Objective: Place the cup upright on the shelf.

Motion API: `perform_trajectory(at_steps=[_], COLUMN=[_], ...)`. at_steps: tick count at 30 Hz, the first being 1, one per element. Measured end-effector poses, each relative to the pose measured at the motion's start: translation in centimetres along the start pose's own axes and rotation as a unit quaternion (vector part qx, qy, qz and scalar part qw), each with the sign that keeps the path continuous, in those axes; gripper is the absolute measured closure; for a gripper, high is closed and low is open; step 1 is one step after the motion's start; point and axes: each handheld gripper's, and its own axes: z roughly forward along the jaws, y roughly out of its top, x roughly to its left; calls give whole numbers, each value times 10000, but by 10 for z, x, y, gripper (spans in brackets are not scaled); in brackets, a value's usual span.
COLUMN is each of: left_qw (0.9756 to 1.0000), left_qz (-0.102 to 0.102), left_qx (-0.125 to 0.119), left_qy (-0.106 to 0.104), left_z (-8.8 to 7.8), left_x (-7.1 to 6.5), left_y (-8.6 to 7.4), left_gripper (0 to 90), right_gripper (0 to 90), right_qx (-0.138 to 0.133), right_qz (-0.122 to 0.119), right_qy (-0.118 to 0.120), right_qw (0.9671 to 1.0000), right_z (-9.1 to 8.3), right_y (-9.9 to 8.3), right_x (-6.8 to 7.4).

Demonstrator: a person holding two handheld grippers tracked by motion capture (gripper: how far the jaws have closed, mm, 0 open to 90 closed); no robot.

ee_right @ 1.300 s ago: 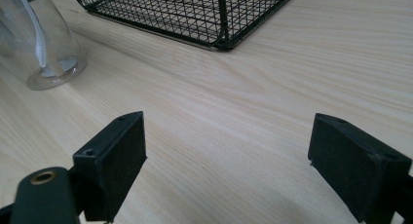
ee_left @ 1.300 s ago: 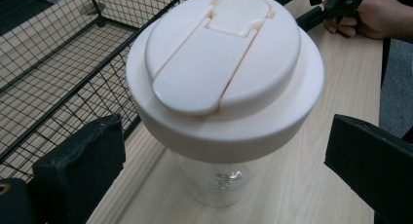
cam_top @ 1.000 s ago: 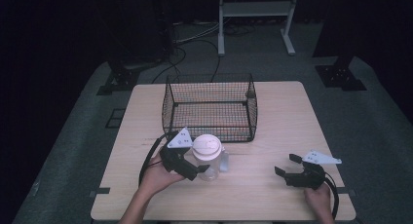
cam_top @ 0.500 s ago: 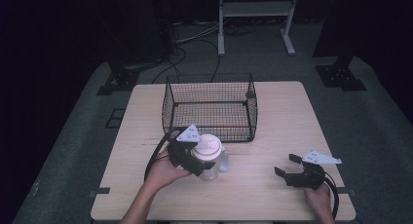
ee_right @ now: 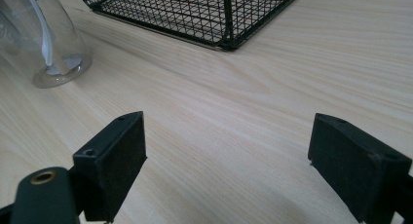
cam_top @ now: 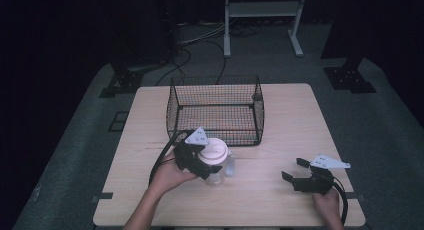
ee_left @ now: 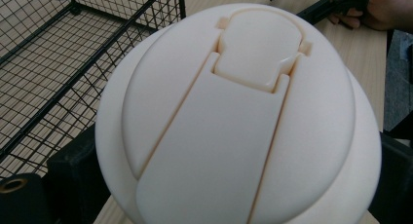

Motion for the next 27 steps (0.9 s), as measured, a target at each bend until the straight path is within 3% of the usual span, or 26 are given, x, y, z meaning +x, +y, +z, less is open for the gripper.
perform_trajectory(at_steps=[7, 13, 27], left_qw=[10000, 9994, 9994], left_qz=[-9, 88, 186], left_qx=[70, 334, 296], left_qy=[-51, -72, -66], left_z=[0, 0, -9], left_x=[0, -3, -3], left_y=[2, 10, 28], left_gripper=[50, 51, 51], right_gripper=[129, 129, 129], right_qx=[-4, -5, -17], right_qz=[7, 4, 9], right_qy=[-4, -3, -12], right_qw=[10000, 10000, 10000], right_z=[0, 0, 0], right_y=[0, 0, 0], right_x=[0, 0, 0])
